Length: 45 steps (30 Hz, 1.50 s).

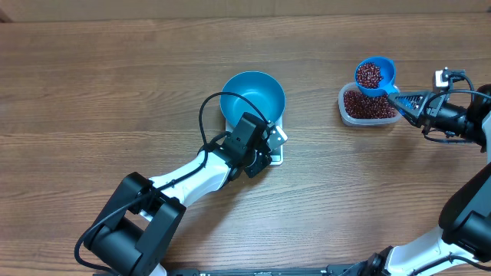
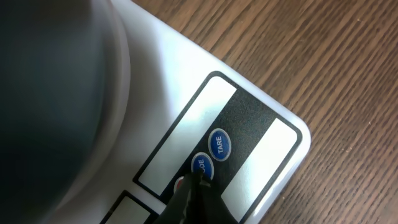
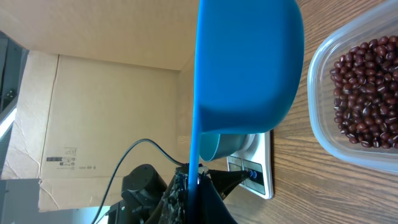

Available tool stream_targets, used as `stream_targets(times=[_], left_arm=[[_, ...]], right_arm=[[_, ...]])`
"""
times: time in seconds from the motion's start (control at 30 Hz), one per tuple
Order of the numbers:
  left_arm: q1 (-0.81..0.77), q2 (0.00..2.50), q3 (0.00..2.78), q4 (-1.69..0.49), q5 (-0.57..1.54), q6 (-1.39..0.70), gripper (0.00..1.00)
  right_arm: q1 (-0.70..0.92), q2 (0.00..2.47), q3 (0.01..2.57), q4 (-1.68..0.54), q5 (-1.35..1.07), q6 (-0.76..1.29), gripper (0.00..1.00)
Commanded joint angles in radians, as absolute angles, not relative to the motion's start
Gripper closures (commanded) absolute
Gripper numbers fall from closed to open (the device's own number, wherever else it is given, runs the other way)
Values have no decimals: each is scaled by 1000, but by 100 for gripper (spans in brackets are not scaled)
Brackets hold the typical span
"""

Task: Scoop item into bowl and weigh 150g on scale

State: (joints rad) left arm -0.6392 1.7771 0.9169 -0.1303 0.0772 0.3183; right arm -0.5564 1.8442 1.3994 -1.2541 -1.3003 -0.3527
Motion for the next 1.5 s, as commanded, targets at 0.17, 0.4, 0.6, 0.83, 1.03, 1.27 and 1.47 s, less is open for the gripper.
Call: stream_targets(times=[0.17,0.4,0.6,0.83,1.03,1.27,1.47], left_arm=[[-632,1793,910,-122,50,337,96],[-632,1793,910,-122,44,337,96],[-632,1793,910,-122,41,337,96],[-632,1793,910,-122,12,334,96],[-632,1793,910,-122,13,333,96],[-632,1793,910,-122,22,334,96],[-632,1793,910,-122,28,334,96]], right_arm=[[-560,1848,1393,-1252,-1325,-371,96],[-560,1848,1393,-1253,-1325,-371,96],[-560,1848,1393,-1255,-1325,-371,96],[-560,1848,1393,-1255,-1325,-371,96],[-560,1848,1393,-1255,-1325,-371,96],[-560,1848,1393,-1255,-1325,-371,96],[-559,1848,1393,-1255,-1325,-371,96]])
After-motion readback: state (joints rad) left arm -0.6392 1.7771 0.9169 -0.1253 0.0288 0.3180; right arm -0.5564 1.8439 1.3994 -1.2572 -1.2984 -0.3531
